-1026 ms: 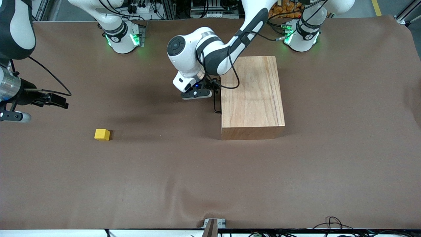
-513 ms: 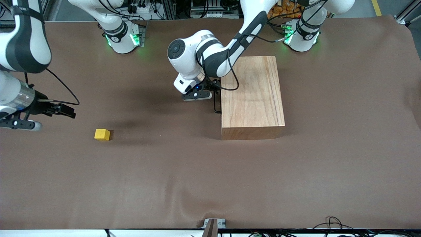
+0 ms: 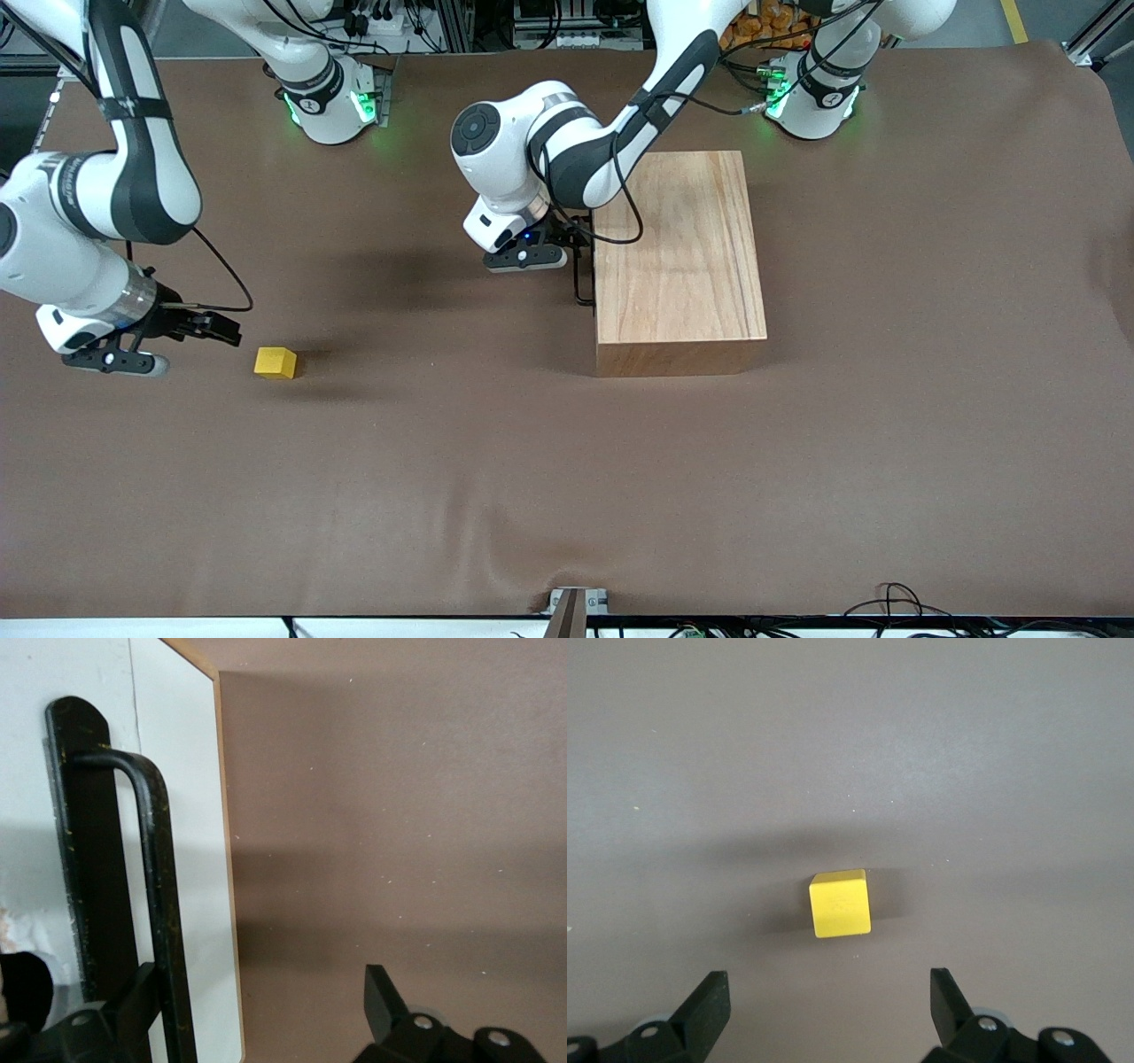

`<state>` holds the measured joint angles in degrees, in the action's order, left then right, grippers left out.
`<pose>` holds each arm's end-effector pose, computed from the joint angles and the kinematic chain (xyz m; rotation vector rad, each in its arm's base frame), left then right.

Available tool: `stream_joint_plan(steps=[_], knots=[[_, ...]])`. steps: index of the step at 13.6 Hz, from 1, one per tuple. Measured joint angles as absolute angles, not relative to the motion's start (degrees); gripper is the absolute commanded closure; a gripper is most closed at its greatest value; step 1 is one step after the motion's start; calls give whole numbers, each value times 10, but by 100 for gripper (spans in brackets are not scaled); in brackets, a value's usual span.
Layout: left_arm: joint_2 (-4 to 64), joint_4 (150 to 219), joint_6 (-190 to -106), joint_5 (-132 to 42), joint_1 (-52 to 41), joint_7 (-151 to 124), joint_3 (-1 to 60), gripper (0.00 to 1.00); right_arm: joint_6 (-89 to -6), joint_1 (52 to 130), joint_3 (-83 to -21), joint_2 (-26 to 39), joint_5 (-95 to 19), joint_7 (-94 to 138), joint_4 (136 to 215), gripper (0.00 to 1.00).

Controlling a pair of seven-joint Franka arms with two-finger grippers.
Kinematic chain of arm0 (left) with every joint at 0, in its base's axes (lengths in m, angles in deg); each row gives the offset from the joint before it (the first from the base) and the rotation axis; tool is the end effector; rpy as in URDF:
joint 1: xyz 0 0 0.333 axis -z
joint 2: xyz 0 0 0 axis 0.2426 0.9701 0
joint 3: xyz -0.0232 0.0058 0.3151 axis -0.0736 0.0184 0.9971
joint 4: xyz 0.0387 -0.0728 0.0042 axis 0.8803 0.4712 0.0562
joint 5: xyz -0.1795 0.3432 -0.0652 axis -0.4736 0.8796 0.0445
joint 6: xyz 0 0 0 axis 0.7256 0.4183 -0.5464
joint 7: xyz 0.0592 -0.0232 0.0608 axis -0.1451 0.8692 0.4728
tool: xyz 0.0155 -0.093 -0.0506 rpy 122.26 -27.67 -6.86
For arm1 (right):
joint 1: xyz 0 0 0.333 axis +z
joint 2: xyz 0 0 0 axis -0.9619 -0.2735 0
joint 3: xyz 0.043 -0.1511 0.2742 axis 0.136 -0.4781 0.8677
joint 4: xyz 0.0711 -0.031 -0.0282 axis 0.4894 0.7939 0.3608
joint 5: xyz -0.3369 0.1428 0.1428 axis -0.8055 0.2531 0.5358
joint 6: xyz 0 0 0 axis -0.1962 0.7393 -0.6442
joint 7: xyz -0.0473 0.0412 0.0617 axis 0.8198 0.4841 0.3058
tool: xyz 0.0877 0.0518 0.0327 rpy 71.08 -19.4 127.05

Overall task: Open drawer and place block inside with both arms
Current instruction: 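Pull the drawer open with the left gripper while the right gripper grasps the cube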

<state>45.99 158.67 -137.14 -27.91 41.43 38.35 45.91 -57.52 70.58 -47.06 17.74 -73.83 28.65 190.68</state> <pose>0.4029 -0.5990 0.3016 -2.9336 0.0472 -0.0074 0.5903 -0.0410 0.3558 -3.1215 0.1746 0.0199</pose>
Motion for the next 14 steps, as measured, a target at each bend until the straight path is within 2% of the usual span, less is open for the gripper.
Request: stream_joint_plan(steps=[5, 8, 14], knots=[[463, 1587, -1393, -279, 416, 386, 457, 0, -661, 706, -471, 92, -738, 287, 1910, 0], [463, 1587, -1409, -279, 416, 386, 453, 0, -695, 706, -471, 66, -738, 287, 1913, 0], [465, 1587, -1450, -280, 427, 410, 450, 0, -824, 707, -468, 25, -738, 287, 1973, 0]])
